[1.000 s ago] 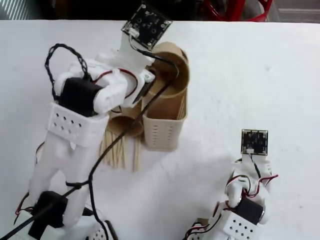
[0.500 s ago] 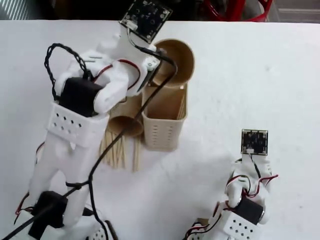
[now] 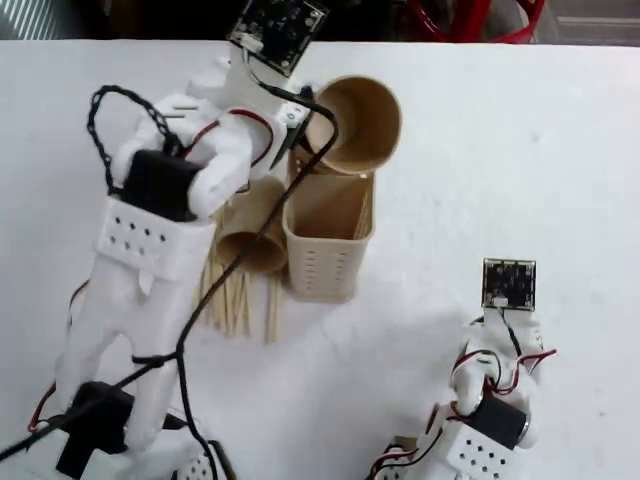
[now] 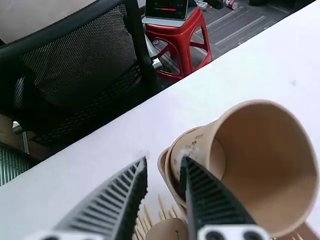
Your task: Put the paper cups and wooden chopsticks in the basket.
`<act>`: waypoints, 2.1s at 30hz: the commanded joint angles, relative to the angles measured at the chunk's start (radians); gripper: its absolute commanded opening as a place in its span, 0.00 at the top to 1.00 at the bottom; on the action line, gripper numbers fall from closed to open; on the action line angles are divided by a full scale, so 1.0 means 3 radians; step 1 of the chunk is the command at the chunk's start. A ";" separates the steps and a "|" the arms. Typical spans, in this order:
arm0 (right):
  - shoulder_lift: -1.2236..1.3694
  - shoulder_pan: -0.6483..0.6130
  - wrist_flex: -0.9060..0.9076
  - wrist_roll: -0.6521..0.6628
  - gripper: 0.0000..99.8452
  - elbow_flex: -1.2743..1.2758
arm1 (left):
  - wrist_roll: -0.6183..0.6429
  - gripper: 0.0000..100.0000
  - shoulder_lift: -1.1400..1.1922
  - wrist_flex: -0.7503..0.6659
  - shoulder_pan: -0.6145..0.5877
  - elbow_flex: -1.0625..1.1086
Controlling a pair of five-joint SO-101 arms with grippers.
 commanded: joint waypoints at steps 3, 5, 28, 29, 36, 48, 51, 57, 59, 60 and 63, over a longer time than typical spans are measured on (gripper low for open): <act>-0.0008 0.0023 0.0013 0.0005 0.98 0.0031 | -0.0199 0.88 -0.0008 -0.0476 -0.0013 0.0343; -0.0008 0.0023 0.0013 0.0005 0.98 0.0031 | -0.0184 0.88 -0.0033 -0.0557 -0.0054 0.0414; -0.0013 0.0023 0.0013 0.0005 0.98 0.0031 | -0.0215 0.88 -0.0908 0.0368 0.0417 -0.0107; -0.0013 0.0023 0.0013 0.0005 0.98 0.0031 | -0.0215 0.88 -0.0908 0.0292 0.0412 0.0000; -0.0008 0.0023 0.0013 0.0005 0.98 0.0031 | -0.0404 0.88 -0.0862 -0.0486 0.0401 0.0859; -0.0013 0.0018 0.0013 0.0005 0.98 0.0031 | -0.0460 0.88 -0.0325 -0.0644 -0.0054 0.0348; -0.0013 0.0018 0.0013 0.0005 0.98 0.0031 | -0.0465 0.88 -0.0079 -0.0624 -0.0049 0.0133; -0.0013 0.0018 0.0013 0.0005 0.98 0.0031 | -0.0312 0.88 0.0146 -0.0511 -0.0043 -0.0097; -0.0013 0.0018 0.0013 0.0005 0.98 0.0031 | -0.0276 0.88 0.0136 -0.0435 -0.0003 -0.0118; -0.0013 0.0018 0.0013 0.0005 0.98 0.0031 | -0.0266 0.88 0.0130 -0.0389 -0.0003 -0.0143; -0.0013 0.0018 0.0013 0.0005 0.98 0.0031 | -0.0256 0.88 0.0049 -0.0148 -0.0038 -0.0159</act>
